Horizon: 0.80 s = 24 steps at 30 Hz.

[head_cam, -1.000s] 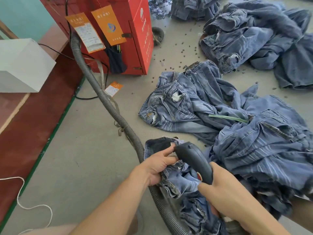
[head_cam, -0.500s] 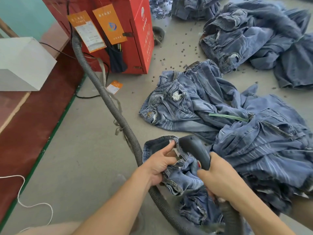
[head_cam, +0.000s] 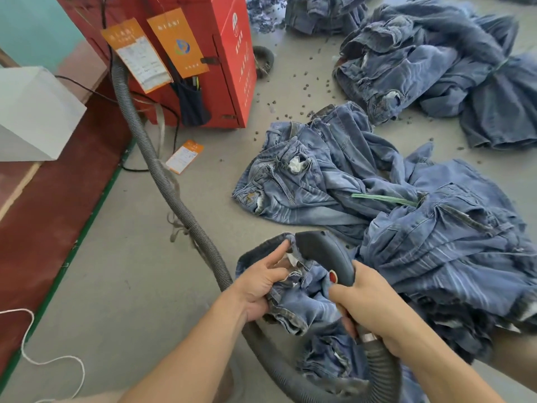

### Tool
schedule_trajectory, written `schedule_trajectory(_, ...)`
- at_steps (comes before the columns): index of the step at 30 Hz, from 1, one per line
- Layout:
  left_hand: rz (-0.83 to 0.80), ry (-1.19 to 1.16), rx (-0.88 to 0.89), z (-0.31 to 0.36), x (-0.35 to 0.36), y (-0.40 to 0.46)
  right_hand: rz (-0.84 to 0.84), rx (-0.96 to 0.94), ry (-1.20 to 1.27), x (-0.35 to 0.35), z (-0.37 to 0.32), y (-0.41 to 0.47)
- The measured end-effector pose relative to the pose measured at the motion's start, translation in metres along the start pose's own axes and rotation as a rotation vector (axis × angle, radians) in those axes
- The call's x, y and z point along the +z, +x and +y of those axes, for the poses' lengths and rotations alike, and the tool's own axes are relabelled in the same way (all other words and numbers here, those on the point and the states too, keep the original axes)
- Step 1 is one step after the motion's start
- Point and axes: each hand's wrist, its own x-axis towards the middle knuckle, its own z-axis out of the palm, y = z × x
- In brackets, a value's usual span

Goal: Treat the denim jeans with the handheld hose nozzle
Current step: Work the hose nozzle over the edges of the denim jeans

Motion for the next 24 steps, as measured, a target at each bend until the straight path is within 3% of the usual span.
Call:
schedule_trajectory(9,-0.012,0.202,0.067,0.018,0.004,-0.002,0.050,0.009,0.337,0.003,0.009,-0.007)
schedule_trajectory(13,-0.004,0.291,0.072,0.021,0.006,0.000,0.000,0.049,0.632,0.006,0.007,-0.009)
schedule_trajectory(17,0.160,0.347,0.064,0.009,0.000,0.001,0.107,-0.026,0.840,-0.028,-0.004,-0.005)
schedule_trajectory(20,0.181,0.276,0.037,0.006,-0.003,-0.001,0.178,-0.087,0.742,-0.057,-0.010,-0.008)
schedule_trajectory(24,0.300,0.684,0.096,0.012,0.008,-0.003,0.058,-0.021,0.596,-0.045,0.003,-0.018)
